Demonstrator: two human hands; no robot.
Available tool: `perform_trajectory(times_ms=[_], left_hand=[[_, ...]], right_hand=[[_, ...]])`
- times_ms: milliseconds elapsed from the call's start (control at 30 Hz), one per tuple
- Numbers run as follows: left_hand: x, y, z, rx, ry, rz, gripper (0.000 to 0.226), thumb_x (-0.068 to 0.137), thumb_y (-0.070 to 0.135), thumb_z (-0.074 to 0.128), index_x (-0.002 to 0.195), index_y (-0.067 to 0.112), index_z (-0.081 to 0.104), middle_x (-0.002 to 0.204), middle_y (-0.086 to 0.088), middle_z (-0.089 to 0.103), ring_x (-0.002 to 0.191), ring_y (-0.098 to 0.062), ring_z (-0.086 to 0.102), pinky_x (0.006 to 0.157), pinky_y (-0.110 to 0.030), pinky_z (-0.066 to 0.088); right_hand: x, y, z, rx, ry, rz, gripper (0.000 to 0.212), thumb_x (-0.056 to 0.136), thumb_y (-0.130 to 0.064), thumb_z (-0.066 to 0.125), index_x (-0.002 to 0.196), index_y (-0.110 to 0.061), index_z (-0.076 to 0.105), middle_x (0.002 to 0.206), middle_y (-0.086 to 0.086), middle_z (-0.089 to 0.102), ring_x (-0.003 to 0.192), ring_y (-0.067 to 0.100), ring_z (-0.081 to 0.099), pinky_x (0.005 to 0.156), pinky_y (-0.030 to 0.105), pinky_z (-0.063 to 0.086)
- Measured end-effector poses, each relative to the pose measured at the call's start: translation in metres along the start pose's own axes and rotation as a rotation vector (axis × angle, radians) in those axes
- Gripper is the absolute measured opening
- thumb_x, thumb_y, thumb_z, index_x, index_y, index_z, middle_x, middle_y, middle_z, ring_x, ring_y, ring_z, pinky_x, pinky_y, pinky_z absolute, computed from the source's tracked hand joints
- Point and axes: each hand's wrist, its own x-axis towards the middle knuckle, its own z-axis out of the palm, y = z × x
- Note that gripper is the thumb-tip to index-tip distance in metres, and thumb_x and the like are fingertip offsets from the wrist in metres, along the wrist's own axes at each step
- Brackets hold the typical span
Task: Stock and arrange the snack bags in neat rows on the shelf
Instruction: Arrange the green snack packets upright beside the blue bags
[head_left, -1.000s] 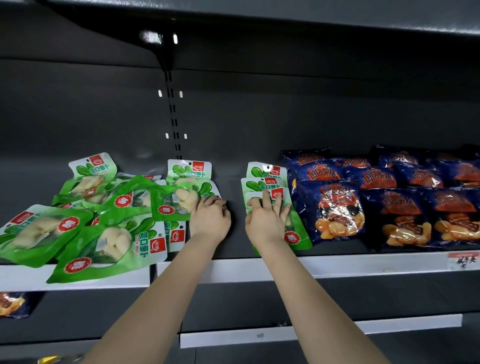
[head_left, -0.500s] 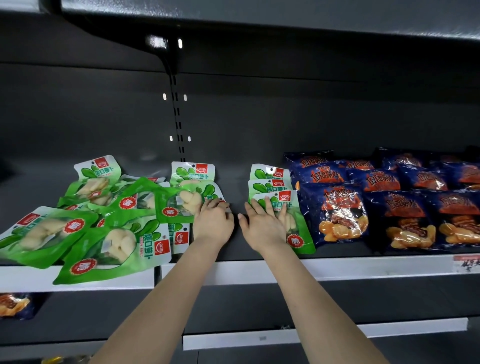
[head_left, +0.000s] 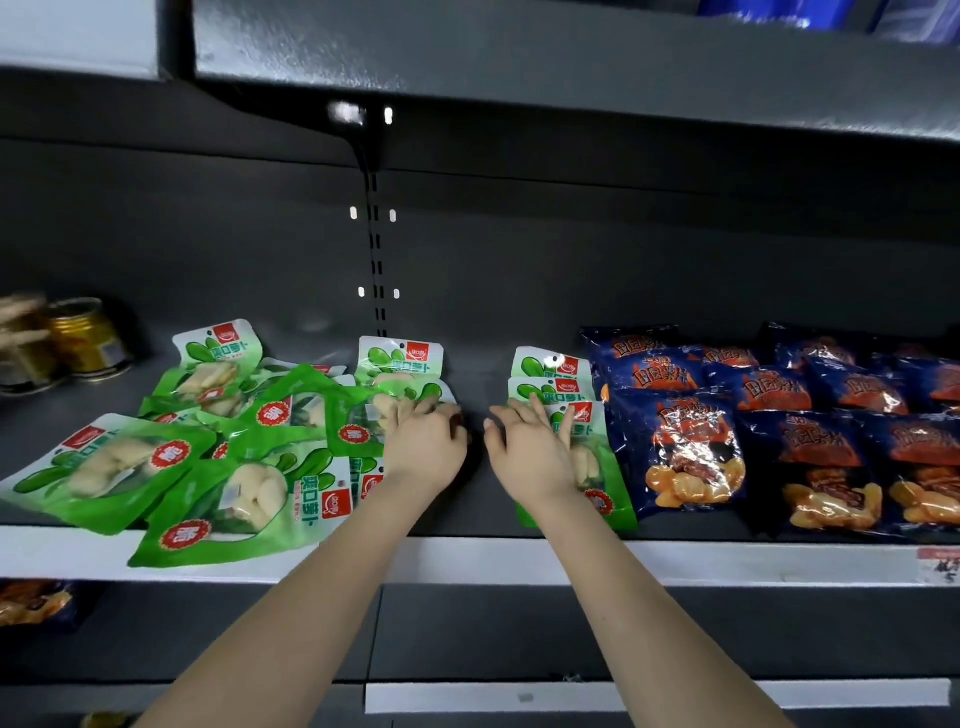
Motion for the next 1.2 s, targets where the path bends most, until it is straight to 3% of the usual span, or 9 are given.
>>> perform_trajectory(times_ms=[267, 500, 667, 933, 1067, 1167, 1200], left_hand=[[-0.018, -0.071, -0.056, 0.095, 0.075, -0.139, 0.042, 0.092, 0.026, 0.044, 0.132, 0.023, 0.051, 0.149, -0.007, 0.036, 0.138, -0.025, 0.028, 0.116, -0.042, 0.004], [-0.041, -0.149, -0.086, 0.135, 0.067, -0.361, 0.045, 0.093, 0.029, 0.045, 0.137, 0.024, 0.046, 0.15, -0.005, 0.035, 0.139, -0.027, 0.028, 0.117, -0.044, 0.011], [-0.057, -0.171, -0.08, 0.14, 0.127, -0.364, 0.045, 0.093, 0.029, 0.042, 0.138, 0.027, 0.043, 0.149, 0.0, 0.037, 0.139, -0.021, 0.027, 0.113, -0.04, 0.015], [-0.049, -0.176, -0.076, 0.143, 0.14, -0.375, 0.046, 0.093, 0.03, 0.041, 0.139, 0.025, 0.043, 0.148, 0.001, 0.038, 0.139, -0.021, 0.027, 0.114, -0.041, 0.016], [-0.047, -0.177, -0.077, 0.155, 0.161, -0.36, 0.044, 0.093, 0.028, 0.041, 0.136, 0.021, 0.046, 0.145, -0.001, 0.043, 0.136, -0.023, 0.03, 0.112, -0.039, 0.018], [-0.044, -0.179, -0.078, 0.147, 0.164, -0.352, 0.041, 0.093, 0.028, 0.042, 0.133, 0.023, 0.052, 0.141, 0.0, 0.046, 0.133, -0.023, 0.033, 0.111, -0.039, 0.02], [-0.043, -0.181, -0.078, 0.145, 0.164, -0.351, 0.04, 0.093, 0.028, 0.042, 0.131, 0.023, 0.053, 0.14, 0.0, 0.047, 0.133, -0.023, 0.034, 0.111, -0.039, 0.021]], right_hand=[[0.017, -0.078, 0.027, 0.132, -0.044, -0.18, 0.042, 0.101, -0.032, 0.034, 0.14, -0.021, 0.044, 0.153, 0.003, 0.032, 0.145, 0.023, 0.014, 0.116, 0.054, -0.002], [0.027, -0.147, 0.054, 0.13, -0.191, -0.351, 0.047, 0.1, -0.037, 0.034, 0.146, -0.026, 0.034, 0.159, 0.001, 0.016, 0.146, 0.03, 0.008, 0.117, 0.053, 0.002], [0.03, -0.17, 0.075, 0.053, -0.339, -0.408, 0.054, 0.098, -0.047, 0.033, 0.149, -0.034, 0.022, 0.16, 0.002, 0.011, 0.145, 0.037, 0.002, 0.115, 0.06, 0.001], [0.054, -0.167, 0.078, 0.042, -0.402, -0.371, 0.073, 0.09, -0.065, 0.039, 0.151, -0.034, 0.013, 0.161, 0.003, 0.003, 0.147, 0.033, 0.003, 0.117, 0.054, 0.007], [0.054, -0.155, 0.066, 0.317, -0.387, -0.33, 0.075, 0.089, -0.047, 0.058, 0.151, -0.032, 0.018, 0.16, -0.002, 0.01, 0.142, 0.027, 0.026, 0.113, 0.042, 0.028], [0.066, -0.136, 0.048, 0.465, -0.306, -0.247, 0.064, 0.093, -0.036, 0.055, 0.148, -0.029, 0.024, 0.15, 0.001, 0.035, 0.105, 0.016, 0.054, 0.087, 0.026, 0.044], [0.071, -0.129, 0.045, 0.44, -0.248, -0.223, 0.061, 0.094, -0.036, 0.053, 0.148, -0.027, 0.026, 0.149, 0.003, 0.038, 0.101, 0.016, 0.055, 0.09, 0.029, 0.043]])
